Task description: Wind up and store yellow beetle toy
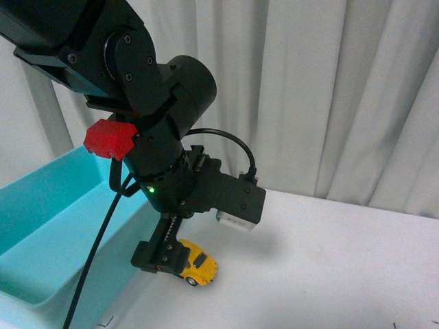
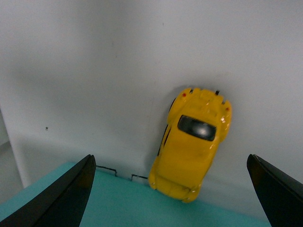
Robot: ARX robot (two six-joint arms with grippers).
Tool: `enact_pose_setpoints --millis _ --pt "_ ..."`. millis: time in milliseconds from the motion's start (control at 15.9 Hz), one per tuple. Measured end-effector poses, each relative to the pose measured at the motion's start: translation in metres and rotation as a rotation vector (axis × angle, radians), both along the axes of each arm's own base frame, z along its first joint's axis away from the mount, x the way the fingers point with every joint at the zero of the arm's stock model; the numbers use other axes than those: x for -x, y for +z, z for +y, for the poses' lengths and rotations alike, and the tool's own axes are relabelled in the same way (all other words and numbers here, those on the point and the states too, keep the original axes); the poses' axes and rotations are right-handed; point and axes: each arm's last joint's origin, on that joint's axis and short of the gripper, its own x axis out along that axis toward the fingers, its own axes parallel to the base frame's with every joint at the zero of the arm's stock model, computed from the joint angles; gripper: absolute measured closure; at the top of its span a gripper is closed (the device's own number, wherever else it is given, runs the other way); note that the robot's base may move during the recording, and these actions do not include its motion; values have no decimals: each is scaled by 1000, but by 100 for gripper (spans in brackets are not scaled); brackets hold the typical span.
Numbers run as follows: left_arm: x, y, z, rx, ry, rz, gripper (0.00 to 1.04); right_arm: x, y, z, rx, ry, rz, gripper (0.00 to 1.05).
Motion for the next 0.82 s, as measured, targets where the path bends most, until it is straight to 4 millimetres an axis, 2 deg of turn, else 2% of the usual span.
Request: enact_pose_setpoints --millis 251,502,628,753,816 --pt "-6 -25 1 -124 -59 49 7 0 0 0 0 0 0 7" --pt "-9 -37 0 -137 47 76 9 0 0 0 0 0 0 7" --pt "-8 -39 -3 -126 39 86 32 0 0 0 0 0 0 7" --pt "-7 -41 -4 -124 70 83 60 0 0 0 0 0 0 7" --pt "-6 -39 -6 -119 36 86 65 0 0 0 0 0 0 7"
